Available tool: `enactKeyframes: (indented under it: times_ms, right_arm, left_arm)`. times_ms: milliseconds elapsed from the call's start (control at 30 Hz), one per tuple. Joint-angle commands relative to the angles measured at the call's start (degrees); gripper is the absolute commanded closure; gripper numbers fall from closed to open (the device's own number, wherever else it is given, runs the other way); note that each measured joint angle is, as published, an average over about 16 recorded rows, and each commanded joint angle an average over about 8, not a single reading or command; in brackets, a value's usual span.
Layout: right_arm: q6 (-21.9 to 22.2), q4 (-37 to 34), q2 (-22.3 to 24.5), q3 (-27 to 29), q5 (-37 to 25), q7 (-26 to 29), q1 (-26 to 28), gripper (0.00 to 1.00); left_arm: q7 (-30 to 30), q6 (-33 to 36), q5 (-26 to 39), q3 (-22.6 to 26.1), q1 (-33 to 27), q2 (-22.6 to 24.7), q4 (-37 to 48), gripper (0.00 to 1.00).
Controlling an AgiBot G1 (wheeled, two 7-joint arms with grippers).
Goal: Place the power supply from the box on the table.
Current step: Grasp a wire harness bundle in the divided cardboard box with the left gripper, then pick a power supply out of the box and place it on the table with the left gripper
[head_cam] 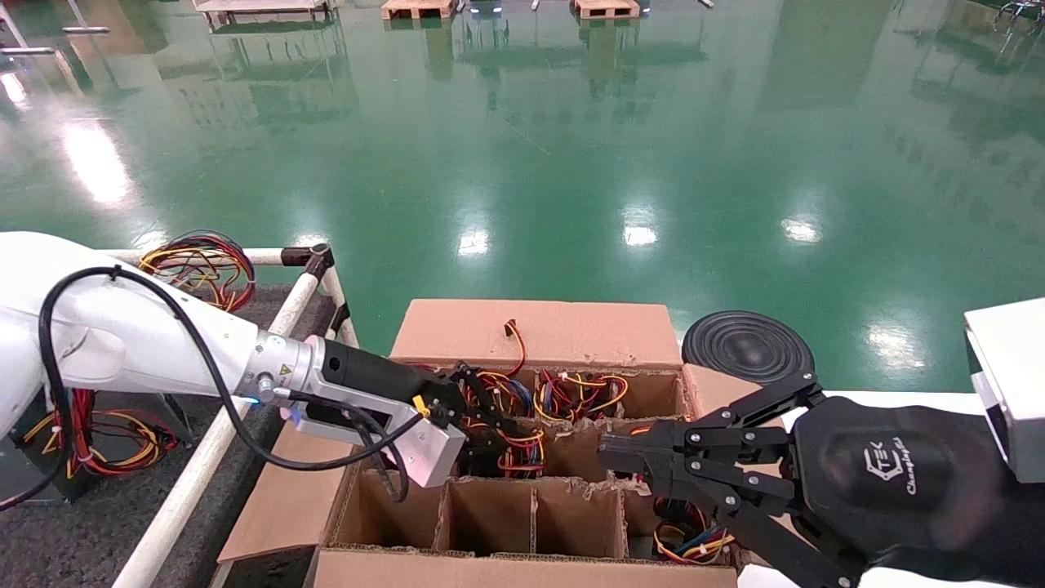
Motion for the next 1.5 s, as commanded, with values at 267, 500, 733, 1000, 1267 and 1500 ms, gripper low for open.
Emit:
enactKeyframes:
  times_ms: [267,500,733,1000,1267,1500]
  right_arm:
    - [0.0,0.0,0.0,0.0,0.0,0.0,0.0,1.0]
    - [0.0,0.0,0.0,0.0,0.0,0.0,0.0,1.0]
    - [0.0,0.0,0.0,0.0,0.0,0.0,0.0,1.0]
    - [0.0,0.0,0.0,0.0,0.0,0.0,0.0,1.0]
    - [0.0,0.0,0.0,0.0,0.0,0.0,0.0,1.0]
    - [0.0,0.0,0.0,0.0,0.0,0.0,0.0,1.0]
  left_arm:
    - [0.94,0.56,-0.22,-0.18,-0.33,0.4,1.47,1.0]
    - [1.46,0.89,-0.49,-0.45,-0.65,0.59,2.34,1.0]
    - [1.96,0.99,-1.33,-1.55,-1.5,0.22,2.45,1.0]
    - [2.9,1.03,-3.14,-4.44,-3.69,-0.97,1.25,1.0]
    - [4.44,1.18,-5.24,-8.32,-6.61,-2.57,-0.8,1.0]
    - [5.69,1.15,-6.52,-11.05,-8.99,-3.74,-2.54,1.0]
